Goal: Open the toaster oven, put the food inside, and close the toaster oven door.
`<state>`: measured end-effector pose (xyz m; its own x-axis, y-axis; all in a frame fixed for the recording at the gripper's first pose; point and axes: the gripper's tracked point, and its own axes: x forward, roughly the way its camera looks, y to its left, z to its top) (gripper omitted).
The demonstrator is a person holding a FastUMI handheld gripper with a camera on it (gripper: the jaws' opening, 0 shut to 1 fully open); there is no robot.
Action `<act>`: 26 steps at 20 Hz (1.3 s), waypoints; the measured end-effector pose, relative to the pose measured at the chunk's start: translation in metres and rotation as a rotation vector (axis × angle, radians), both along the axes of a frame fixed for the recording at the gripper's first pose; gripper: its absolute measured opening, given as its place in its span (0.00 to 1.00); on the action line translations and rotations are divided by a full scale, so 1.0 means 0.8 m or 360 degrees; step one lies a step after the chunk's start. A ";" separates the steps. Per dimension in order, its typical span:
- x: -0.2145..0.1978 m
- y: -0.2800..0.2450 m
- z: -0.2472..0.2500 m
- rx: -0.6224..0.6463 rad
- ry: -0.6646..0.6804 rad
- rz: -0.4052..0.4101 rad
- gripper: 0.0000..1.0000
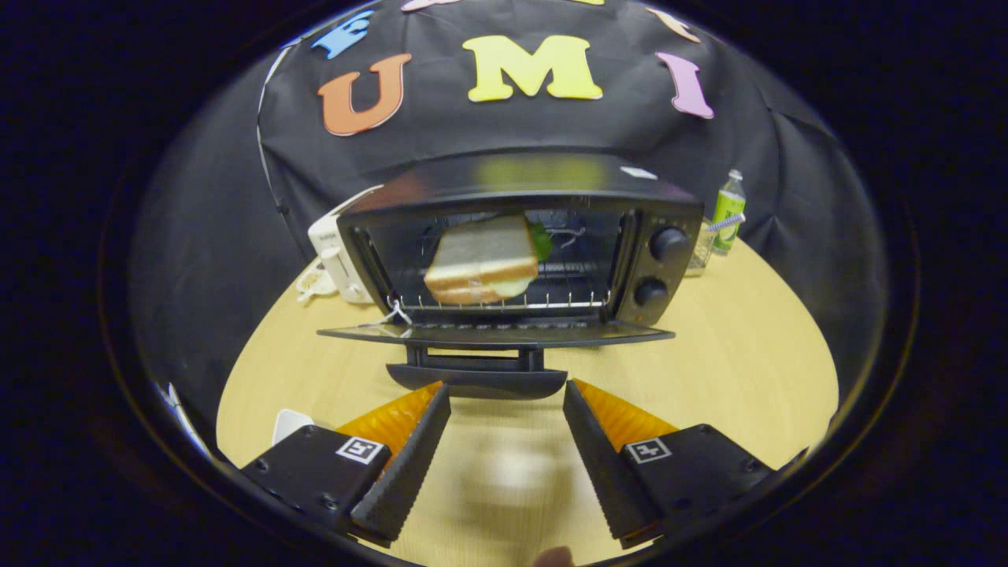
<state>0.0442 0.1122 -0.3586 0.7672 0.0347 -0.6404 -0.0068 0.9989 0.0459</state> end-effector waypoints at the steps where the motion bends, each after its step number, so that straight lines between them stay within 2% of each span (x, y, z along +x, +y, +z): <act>1: 0.006 -0.002 0.013 -0.0003 -0.0027 -0.0001 0.96; 6: 0.032 -0.003 0.101 -0.0010 -0.0221 0.0004 0.96; 11: 0.025 -0.002 0.197 0.0028 -0.0426 -0.0003 0.96; 13: 0.016 -0.003 0.236 0.0029 -0.0511 0.0006 0.96; 19: -0.016 -0.003 0.263 0.0025 -0.0580 0.0017 1.00; 26: -0.087 -0.007 0.381 0.0077 -0.0859 -0.0029 1.00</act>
<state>-0.0255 0.1069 -0.0536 0.9875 0.0379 -0.1531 -0.0247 0.9959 0.0868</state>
